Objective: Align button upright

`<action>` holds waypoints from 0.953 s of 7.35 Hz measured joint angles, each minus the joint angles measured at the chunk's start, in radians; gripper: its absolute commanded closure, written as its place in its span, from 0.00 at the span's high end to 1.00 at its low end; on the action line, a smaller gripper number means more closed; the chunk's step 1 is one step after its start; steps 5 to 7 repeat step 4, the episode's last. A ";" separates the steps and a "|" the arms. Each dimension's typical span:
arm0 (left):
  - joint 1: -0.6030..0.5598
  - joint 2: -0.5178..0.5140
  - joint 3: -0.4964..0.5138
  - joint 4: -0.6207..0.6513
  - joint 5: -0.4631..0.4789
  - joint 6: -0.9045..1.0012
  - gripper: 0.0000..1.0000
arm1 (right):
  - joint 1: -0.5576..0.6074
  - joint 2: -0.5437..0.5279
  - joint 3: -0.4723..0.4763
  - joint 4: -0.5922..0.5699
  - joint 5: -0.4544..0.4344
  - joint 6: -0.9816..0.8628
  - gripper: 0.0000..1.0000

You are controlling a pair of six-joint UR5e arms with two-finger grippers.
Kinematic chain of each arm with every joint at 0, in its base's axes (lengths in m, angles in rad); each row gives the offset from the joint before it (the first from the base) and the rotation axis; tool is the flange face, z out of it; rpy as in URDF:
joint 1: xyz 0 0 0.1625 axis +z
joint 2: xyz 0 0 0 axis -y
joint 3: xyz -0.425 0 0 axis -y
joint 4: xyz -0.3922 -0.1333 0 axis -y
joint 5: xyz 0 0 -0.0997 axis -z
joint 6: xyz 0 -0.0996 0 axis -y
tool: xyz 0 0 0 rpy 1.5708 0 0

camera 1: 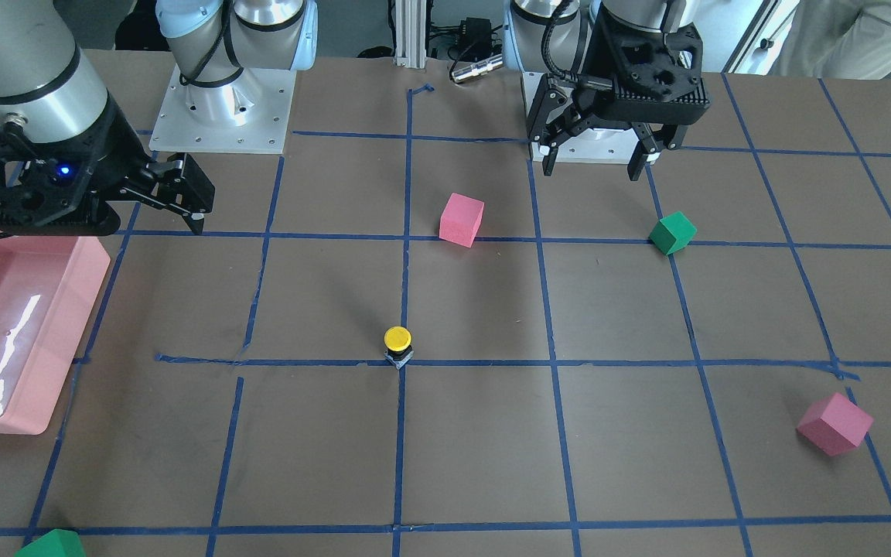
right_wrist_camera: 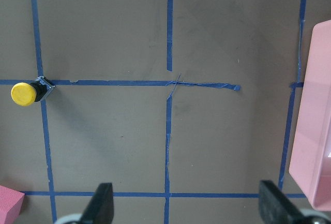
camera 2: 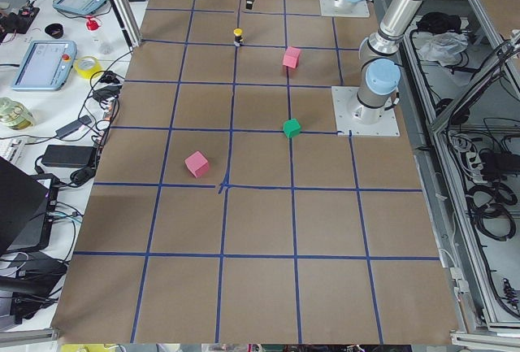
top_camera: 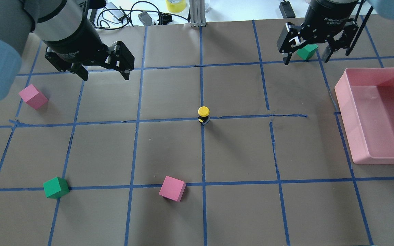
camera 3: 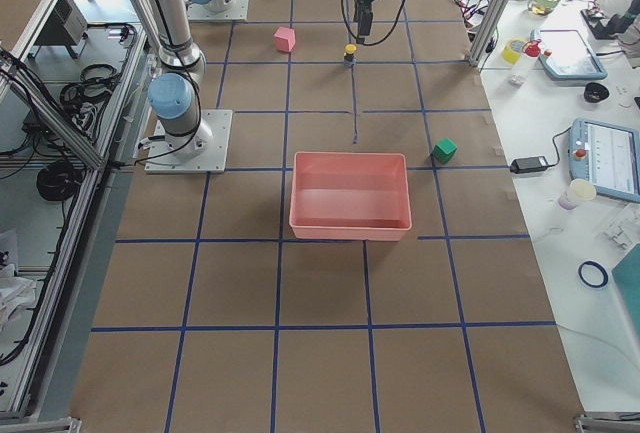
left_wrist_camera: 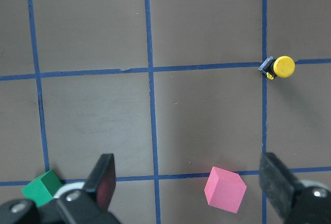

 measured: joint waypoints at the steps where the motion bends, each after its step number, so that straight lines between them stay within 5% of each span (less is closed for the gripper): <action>1: 0.009 -0.004 -0.014 0.000 0.000 0.035 1.00 | 0.000 -0.001 -0.001 -0.004 -0.002 0.000 1.00; 7: 0.051 -0.018 -0.004 -0.001 -0.001 0.077 1.00 | 0.002 0.002 -0.007 -0.052 0.017 0.000 1.00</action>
